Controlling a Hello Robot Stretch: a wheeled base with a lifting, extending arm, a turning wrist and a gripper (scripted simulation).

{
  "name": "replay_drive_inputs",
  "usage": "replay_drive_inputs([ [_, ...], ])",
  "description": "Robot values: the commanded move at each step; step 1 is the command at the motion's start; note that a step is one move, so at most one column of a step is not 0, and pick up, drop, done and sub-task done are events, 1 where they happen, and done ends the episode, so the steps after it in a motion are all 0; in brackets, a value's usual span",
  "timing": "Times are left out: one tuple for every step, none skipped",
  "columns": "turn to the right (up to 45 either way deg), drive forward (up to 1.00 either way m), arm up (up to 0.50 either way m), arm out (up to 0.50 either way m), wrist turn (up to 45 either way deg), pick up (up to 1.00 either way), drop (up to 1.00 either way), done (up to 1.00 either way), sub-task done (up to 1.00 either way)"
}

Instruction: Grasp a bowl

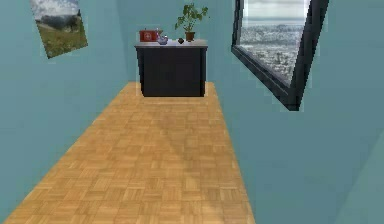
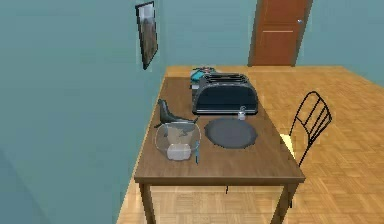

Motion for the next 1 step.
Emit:
replay_drive_inputs([
  [0.0, 0.0, 0.38, 0.0, 0.0, 0.0, 0.0, 0.0, 0.0],
])
